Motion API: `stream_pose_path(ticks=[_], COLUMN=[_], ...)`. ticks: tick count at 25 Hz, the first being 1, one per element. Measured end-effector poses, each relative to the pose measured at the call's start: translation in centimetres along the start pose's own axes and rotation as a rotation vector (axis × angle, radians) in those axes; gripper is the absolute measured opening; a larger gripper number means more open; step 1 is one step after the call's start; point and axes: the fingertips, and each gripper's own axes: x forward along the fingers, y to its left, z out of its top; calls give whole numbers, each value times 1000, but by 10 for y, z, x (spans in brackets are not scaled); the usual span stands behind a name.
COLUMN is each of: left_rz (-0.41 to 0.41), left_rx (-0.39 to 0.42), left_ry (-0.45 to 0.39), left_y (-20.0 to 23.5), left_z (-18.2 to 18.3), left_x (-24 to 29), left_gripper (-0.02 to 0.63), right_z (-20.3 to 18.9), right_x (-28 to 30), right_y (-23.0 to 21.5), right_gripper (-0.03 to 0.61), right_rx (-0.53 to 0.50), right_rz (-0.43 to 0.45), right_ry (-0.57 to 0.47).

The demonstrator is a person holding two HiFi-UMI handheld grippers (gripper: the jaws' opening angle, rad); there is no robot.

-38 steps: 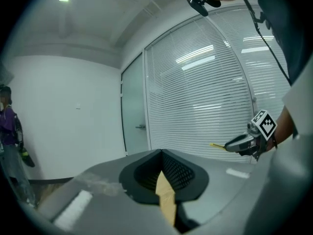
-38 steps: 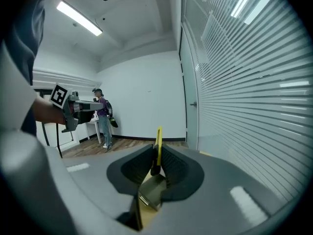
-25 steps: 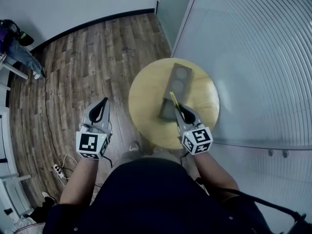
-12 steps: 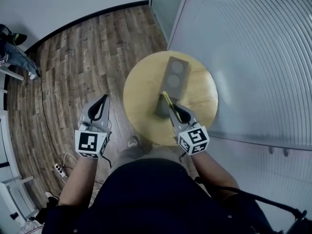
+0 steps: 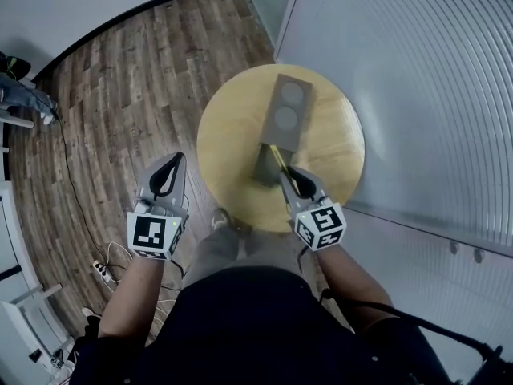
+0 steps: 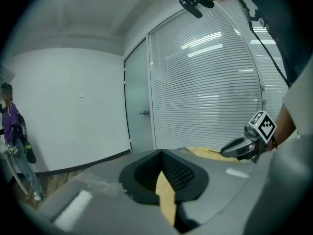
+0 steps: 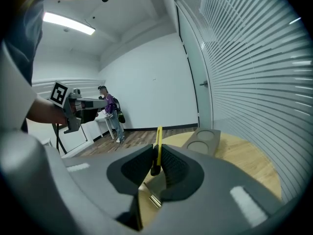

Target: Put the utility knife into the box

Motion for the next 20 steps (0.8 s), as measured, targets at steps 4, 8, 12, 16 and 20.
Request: stream_pose_path(ticks=[4, 8, 12, 16, 20], left_rz=[-27, -45, -66, -76, -89], left_rx=[-6, -15, -27, -36, -21], left_ry=[30, 62, 94, 114, 125], left_y=[-9, -14, -13, -12, -6], left_z=[-19, -34, -51, -62, -65], left_x=[18, 26, 35, 46, 57], left_gripper=[5, 5, 5, 5, 6], right_z=[-26, -42, -57, -69, -73], right_x=[8, 14, 26, 34, 44], right_y=[-5, -12, -16, -23, -27], right_gripper=[61, 61, 61, 61, 61], right_rx=[7, 31, 43, 54, 51], right_rz=[9, 2, 0, -3, -1], right_ry=[36, 62, 93, 117, 134])
